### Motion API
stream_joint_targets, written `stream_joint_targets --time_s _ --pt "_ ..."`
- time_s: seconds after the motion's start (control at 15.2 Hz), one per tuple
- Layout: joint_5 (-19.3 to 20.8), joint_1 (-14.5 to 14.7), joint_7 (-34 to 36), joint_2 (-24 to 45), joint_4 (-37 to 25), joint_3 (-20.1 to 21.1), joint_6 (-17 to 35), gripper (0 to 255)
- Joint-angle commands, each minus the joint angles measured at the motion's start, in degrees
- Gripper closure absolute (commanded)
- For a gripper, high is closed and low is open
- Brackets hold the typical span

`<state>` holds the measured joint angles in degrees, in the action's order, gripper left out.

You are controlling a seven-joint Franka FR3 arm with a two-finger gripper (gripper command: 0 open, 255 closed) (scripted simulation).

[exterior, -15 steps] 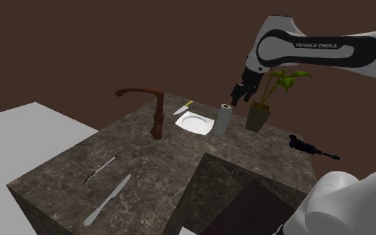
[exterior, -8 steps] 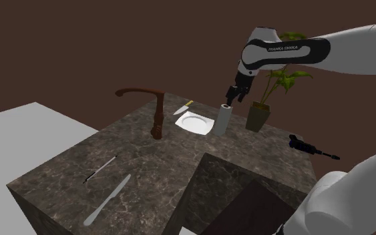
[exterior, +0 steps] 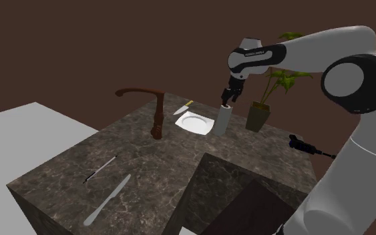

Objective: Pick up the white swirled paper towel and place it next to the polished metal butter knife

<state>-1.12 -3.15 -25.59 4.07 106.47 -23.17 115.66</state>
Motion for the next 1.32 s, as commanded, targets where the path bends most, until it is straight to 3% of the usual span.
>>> stream_joint_targets --time_s 0.0,0.4,0.86,1.25 --pt "-2.15 -1.11 -2.74 5.01 -4.29 -0.57 0.0 0" --pt "-7.45 -5.66 -8.44 18.92 -18.21 -0.24 -1.92 0" --pt "-8.33 -5.93 -9.01 20.8 -15.49 0.21 2.54 0" --pt "-8.41 -5.96 -9.06 20.97 -15.3 0.25 2.9 0"
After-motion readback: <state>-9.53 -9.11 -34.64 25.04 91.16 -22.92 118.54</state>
